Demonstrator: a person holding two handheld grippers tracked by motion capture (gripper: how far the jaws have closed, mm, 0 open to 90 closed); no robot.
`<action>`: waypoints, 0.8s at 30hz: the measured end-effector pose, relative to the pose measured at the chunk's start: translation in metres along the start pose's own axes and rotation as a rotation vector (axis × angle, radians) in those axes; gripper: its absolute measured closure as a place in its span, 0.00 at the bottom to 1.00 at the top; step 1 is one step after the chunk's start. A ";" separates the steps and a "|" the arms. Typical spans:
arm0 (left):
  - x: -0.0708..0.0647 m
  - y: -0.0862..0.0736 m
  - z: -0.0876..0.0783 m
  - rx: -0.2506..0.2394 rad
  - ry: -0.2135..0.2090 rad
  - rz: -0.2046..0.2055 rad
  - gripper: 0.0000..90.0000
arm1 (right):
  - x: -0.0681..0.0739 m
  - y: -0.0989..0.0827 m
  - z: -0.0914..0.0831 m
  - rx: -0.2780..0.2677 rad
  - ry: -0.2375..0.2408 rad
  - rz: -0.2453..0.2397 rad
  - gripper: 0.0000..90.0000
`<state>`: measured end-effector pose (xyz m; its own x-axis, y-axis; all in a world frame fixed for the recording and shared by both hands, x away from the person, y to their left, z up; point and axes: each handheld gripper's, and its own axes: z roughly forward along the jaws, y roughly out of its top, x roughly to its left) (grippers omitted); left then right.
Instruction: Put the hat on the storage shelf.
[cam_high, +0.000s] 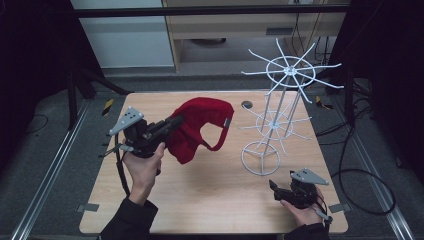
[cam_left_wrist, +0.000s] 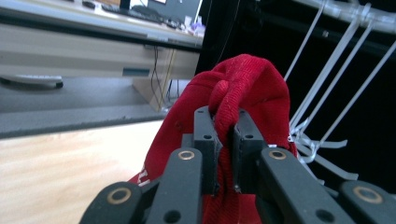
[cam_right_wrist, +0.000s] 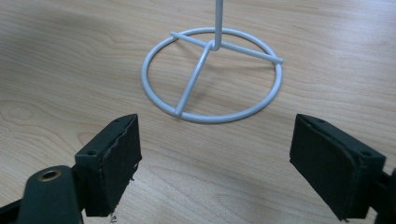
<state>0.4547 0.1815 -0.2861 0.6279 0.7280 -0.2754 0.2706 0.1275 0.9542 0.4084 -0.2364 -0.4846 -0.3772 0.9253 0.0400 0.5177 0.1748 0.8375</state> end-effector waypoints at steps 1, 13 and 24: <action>-0.001 0.006 0.001 -0.015 -0.009 -0.010 0.92 | 0.000 0.000 0.000 0.002 0.000 0.001 0.18; -0.018 0.051 0.008 -0.118 -0.015 -0.025 0.92 | 0.000 -0.001 0.003 0.008 -0.005 -0.009 0.16; -0.028 0.079 0.014 -0.189 0.003 -0.041 0.92 | 0.001 -0.001 0.004 0.015 0.006 -0.006 0.16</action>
<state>0.4686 0.1622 -0.2047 0.6172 0.7214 -0.3141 0.1534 0.2812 0.9473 0.4105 -0.2347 -0.4871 -0.3848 0.9222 0.0388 0.5274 0.1852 0.8292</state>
